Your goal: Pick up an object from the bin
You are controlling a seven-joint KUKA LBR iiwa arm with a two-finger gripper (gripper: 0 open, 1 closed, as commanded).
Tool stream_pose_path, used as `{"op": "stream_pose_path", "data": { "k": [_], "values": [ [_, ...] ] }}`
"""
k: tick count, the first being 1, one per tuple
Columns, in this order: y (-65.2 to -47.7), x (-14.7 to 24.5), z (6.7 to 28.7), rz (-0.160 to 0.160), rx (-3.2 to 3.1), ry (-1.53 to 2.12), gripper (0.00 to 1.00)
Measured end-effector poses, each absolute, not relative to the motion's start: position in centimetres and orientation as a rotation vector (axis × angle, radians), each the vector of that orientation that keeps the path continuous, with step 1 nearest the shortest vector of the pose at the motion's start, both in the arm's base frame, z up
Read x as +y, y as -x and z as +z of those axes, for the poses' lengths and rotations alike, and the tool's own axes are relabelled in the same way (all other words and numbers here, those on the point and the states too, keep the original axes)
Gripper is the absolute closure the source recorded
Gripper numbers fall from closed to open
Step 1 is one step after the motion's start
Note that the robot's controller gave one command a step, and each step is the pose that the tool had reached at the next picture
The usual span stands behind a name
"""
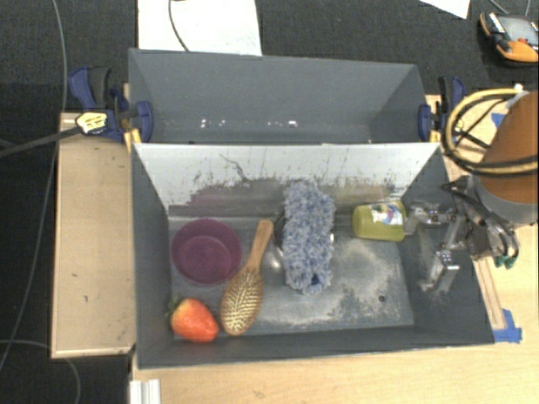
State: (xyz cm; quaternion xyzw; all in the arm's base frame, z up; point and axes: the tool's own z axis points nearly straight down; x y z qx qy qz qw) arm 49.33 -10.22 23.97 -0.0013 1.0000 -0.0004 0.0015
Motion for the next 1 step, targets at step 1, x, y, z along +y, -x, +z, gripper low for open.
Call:
{"op": "stream_pose_path", "data": {
  "k": [1],
  "values": [
    [-53.42,1.60,8.18,-0.002,3.123,0.252,0.00]
  ]
}}
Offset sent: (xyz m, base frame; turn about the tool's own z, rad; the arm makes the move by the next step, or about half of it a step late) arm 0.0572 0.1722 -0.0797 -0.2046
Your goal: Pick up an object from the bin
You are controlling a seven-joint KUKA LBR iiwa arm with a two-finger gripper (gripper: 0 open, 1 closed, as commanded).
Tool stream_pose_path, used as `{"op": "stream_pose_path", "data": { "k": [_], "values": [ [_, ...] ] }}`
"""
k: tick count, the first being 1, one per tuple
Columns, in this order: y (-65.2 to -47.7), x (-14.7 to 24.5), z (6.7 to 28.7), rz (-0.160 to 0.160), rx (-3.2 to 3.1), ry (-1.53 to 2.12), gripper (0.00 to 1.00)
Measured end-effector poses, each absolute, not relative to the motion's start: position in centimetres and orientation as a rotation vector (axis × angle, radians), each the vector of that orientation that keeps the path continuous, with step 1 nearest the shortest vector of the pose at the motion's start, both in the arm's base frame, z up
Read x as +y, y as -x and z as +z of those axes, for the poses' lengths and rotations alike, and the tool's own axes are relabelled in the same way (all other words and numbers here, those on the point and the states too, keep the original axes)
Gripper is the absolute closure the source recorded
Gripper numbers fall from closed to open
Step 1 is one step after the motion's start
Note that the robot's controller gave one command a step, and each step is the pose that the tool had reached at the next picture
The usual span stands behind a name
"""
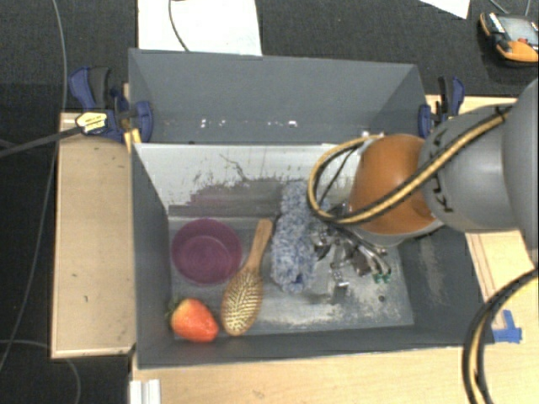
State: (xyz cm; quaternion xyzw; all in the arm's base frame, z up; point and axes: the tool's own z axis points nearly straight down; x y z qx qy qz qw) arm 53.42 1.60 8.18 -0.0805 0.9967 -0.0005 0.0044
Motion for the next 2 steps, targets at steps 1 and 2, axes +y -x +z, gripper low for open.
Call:
{"op": "stream_pose_path", "data": {
  "k": [1,2],
  "values": [
    [-55.3,7.2,16.2,-0.008,3.101,0.329,0.00],
    [-53.4,2.7,6.7,-0.002,3.128,0.268,0.00]
  ]
}}
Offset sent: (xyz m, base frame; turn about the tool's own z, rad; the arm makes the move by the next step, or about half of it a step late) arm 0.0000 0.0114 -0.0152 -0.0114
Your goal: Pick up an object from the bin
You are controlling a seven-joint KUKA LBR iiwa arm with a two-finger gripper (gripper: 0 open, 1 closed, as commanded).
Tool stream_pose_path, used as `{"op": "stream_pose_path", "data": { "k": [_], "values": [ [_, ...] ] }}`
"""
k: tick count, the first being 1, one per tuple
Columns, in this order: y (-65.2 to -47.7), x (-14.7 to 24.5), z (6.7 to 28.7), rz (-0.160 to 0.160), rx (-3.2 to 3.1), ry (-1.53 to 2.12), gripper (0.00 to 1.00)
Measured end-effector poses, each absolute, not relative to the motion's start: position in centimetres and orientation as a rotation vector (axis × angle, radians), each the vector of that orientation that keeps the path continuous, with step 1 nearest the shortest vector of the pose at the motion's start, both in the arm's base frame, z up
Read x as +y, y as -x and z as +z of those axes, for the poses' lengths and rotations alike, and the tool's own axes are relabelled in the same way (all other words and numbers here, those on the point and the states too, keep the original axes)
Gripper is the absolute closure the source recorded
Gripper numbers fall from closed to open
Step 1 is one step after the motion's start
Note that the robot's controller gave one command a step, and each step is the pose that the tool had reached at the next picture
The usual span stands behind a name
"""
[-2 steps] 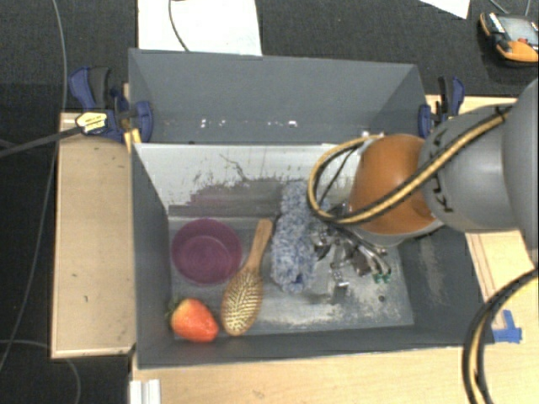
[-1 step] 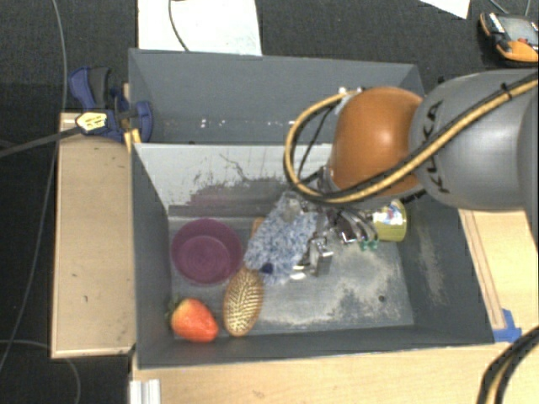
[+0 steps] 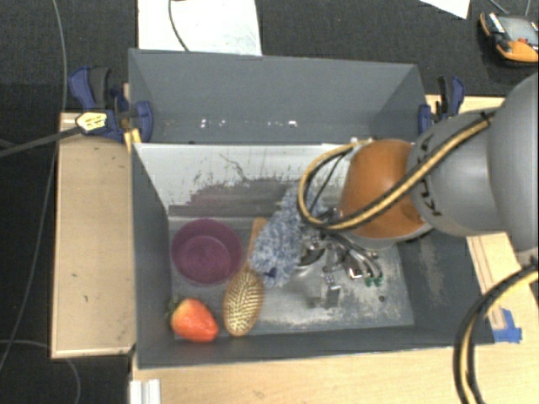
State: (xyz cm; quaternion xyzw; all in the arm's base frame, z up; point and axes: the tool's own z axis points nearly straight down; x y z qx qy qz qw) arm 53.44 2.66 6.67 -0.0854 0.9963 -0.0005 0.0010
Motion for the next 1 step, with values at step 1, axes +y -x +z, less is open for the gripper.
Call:
{"op": "stream_pose_path", "data": {
  "k": [1],
  "values": [
    [-56.49,5.70,7.08,-0.009,3.064,0.552,0.00]
  ]
}}
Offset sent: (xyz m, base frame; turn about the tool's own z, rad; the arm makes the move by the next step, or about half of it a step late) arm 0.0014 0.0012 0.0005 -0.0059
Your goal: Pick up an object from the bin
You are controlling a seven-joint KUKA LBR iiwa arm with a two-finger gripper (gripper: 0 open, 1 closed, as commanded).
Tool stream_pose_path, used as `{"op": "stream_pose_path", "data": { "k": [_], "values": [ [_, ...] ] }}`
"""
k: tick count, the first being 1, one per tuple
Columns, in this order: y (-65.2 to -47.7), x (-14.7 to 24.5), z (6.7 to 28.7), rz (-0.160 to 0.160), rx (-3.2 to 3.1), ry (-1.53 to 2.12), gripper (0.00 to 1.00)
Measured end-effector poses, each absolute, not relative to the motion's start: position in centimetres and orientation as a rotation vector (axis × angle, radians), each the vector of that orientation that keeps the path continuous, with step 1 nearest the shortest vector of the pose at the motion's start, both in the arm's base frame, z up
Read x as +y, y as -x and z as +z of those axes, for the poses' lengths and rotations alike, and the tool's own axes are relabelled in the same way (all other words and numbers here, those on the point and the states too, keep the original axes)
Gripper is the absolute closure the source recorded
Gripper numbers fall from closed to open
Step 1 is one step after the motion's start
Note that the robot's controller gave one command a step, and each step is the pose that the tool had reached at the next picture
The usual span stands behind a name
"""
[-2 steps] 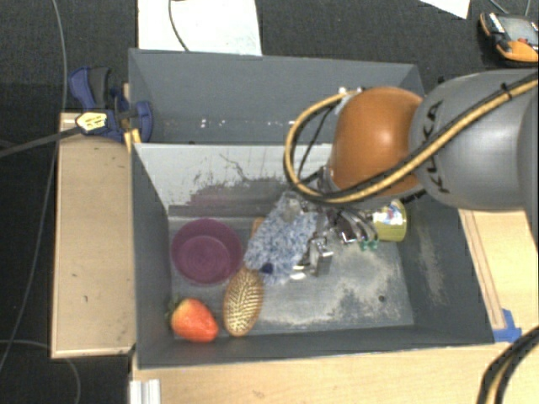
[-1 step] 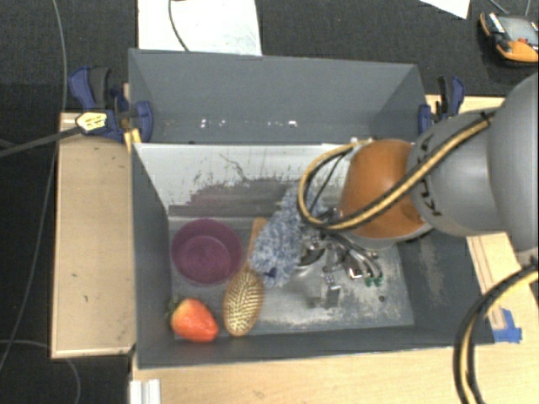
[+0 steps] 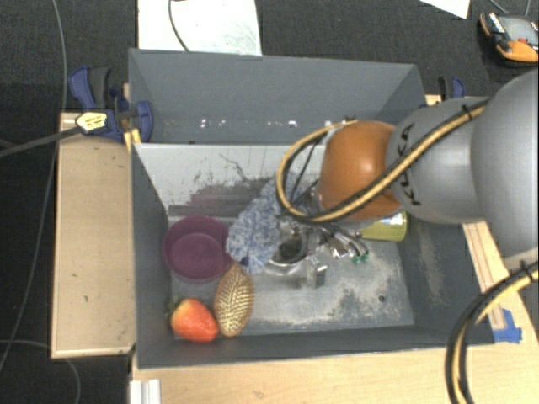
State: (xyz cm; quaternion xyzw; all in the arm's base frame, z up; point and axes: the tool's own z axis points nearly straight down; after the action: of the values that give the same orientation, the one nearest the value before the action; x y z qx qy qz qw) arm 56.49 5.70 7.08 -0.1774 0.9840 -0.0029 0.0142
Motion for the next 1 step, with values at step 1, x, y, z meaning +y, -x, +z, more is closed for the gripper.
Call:
{"op": "stream_pose_path", "data": {
  "k": [1],
  "values": [
    [-53.65,2.80,6.82,-0.001,3.124,0.281,1.00]
  ]
}}
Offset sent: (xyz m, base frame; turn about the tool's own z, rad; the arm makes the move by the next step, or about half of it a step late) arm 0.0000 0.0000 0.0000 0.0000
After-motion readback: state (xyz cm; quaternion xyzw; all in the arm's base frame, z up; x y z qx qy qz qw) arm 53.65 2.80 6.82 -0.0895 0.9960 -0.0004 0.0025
